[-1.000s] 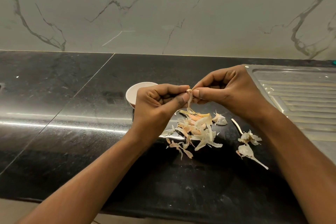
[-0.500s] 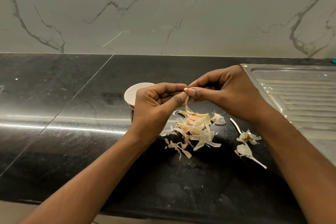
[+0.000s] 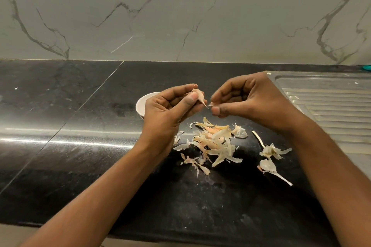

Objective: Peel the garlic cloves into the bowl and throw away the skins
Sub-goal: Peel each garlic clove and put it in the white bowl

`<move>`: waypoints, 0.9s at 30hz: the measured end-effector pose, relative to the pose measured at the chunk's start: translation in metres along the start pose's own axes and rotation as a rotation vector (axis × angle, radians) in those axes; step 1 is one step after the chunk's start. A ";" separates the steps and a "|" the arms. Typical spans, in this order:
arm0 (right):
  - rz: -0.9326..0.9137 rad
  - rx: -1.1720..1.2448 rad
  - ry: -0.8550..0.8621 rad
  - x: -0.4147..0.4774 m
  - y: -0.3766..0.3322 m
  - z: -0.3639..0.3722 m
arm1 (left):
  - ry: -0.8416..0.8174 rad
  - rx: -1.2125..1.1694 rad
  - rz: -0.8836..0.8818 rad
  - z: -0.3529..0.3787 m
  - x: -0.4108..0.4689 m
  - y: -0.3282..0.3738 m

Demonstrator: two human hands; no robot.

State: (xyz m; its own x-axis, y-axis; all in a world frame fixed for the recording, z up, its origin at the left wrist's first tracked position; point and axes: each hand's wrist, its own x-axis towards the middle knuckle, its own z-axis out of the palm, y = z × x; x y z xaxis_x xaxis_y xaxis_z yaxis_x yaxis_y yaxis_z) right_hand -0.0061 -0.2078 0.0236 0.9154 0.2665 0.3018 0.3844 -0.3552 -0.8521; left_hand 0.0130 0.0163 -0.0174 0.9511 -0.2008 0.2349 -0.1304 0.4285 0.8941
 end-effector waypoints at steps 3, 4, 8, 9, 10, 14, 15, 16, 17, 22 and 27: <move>0.015 -0.015 -0.013 0.002 0.001 0.008 | 0.018 0.087 0.073 0.000 0.000 -0.002; 0.019 -0.026 -0.013 0.002 0.001 0.011 | 0.018 0.120 0.100 0.000 -0.001 -0.002; 0.012 -0.068 0.016 0.004 0.006 0.014 | 0.020 0.195 0.149 0.000 -0.002 -0.005; 0.006 -0.086 0.028 0.004 0.007 0.014 | 0.019 0.215 0.159 0.000 -0.002 -0.005; -0.004 -0.107 0.035 0.004 0.008 0.015 | 0.019 0.233 0.171 0.000 -0.002 -0.006; -0.058 -0.173 0.039 0.004 0.009 0.018 | 0.020 0.272 0.225 -0.003 -0.002 -0.007; -0.068 -0.187 0.041 0.004 0.010 0.018 | 0.016 0.280 0.232 -0.003 -0.002 -0.007; -0.078 -0.201 0.045 0.004 0.010 0.019 | 0.011 0.286 0.235 -0.003 -0.002 -0.007; -0.088 -0.212 0.054 0.004 0.010 0.020 | 0.008 0.288 0.237 -0.003 -0.002 -0.007; -0.115 -0.191 0.105 0.004 0.009 0.024 | 0.021 0.214 0.199 -0.004 -0.003 -0.005; -0.115 -0.119 0.111 0.005 0.007 0.024 | 0.017 0.104 0.115 -0.005 -0.002 -0.004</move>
State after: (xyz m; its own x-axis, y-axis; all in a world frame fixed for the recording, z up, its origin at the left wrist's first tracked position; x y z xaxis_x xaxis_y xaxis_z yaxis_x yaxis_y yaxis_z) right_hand -0.0017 -0.1873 0.0083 0.8696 0.2138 0.4450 0.4927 -0.4336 -0.7545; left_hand 0.0129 0.0190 -0.0238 0.9327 -0.1407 0.3321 -0.2659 0.3541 0.8966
